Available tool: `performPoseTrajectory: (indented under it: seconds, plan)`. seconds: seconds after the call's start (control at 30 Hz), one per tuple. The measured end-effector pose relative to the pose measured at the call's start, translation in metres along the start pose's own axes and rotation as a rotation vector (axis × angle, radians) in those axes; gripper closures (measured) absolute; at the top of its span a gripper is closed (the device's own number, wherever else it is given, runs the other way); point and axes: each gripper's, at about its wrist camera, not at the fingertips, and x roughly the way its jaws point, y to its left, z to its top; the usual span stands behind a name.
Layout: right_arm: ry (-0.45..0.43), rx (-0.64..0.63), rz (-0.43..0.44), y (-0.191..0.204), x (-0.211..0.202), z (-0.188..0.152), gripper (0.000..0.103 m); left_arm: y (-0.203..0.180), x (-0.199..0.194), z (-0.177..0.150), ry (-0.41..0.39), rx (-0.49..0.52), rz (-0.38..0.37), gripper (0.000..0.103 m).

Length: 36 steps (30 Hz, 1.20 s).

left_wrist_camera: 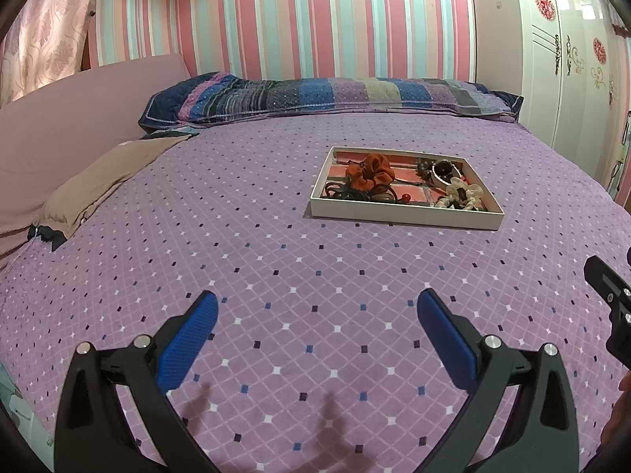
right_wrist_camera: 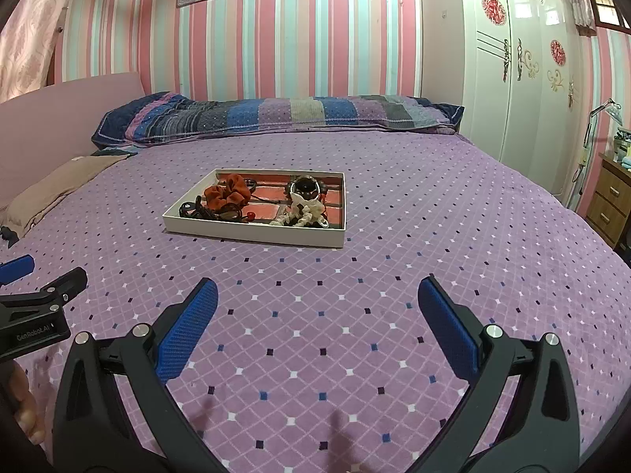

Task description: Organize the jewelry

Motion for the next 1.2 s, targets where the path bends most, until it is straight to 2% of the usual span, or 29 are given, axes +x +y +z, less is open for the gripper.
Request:
performPoseTrajectory:
  seconds: [1.2]
  plan:
    - [-0.002,0.000,0.000,-0.0011,-0.0002,-0.0003,0.004,0.0030,0.0000,0.0016,-0.002,0.012,-0.005,0.004]
